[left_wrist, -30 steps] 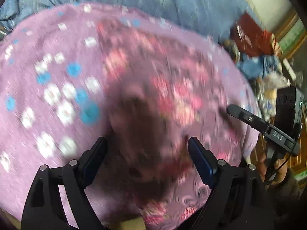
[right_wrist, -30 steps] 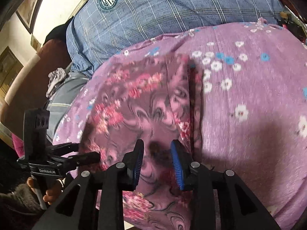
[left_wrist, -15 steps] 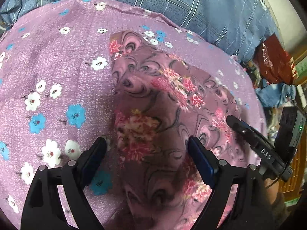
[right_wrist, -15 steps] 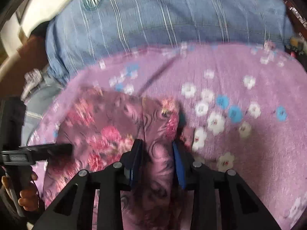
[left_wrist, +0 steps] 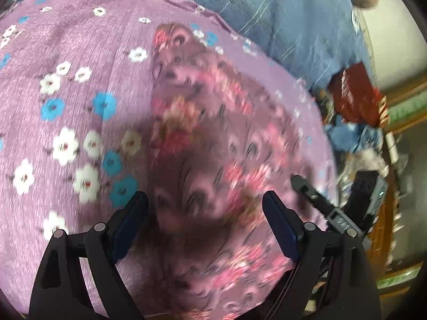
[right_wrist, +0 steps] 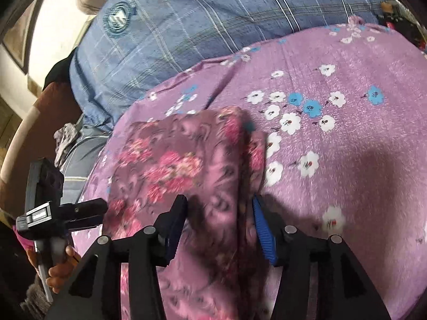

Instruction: Fold small clothes

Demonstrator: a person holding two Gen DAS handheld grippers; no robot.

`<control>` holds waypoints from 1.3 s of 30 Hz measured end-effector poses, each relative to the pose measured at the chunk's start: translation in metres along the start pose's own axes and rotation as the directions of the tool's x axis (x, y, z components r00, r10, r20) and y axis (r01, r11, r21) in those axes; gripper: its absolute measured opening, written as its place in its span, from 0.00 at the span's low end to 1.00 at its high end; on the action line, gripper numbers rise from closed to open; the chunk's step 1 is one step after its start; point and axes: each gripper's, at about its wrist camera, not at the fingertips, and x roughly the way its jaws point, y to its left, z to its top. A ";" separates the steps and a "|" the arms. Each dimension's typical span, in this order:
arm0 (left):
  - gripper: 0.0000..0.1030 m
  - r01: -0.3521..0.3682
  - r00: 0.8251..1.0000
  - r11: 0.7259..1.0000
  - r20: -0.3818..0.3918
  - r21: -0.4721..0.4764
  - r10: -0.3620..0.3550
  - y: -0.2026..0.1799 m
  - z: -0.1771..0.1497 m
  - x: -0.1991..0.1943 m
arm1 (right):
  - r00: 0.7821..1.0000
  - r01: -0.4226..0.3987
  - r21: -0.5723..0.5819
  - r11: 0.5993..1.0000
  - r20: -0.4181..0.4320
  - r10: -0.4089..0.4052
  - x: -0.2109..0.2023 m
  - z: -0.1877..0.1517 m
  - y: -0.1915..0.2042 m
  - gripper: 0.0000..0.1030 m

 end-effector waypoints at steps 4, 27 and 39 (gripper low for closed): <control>0.85 -0.038 0.999 0.999 0.017 0.000 0.038 -0.002 -0.005 0.009 | 1.000 -0.010 0.023 1.000 0.026 0.009 0.001 -0.016 -0.008 0.57; 0.60 -0.197 0.972 0.979 0.138 0.052 0.188 0.008 0.004 -0.007 | 0.998 0.067 -0.059 0.996 0.023 -0.066 0.013 -0.011 0.017 0.53; 0.86 -0.242 0.965 0.969 0.119 0.057 0.234 0.012 -0.024 0.000 | 0.967 0.249 -0.153 0.956 0.087 -0.237 0.001 -0.048 0.005 1.00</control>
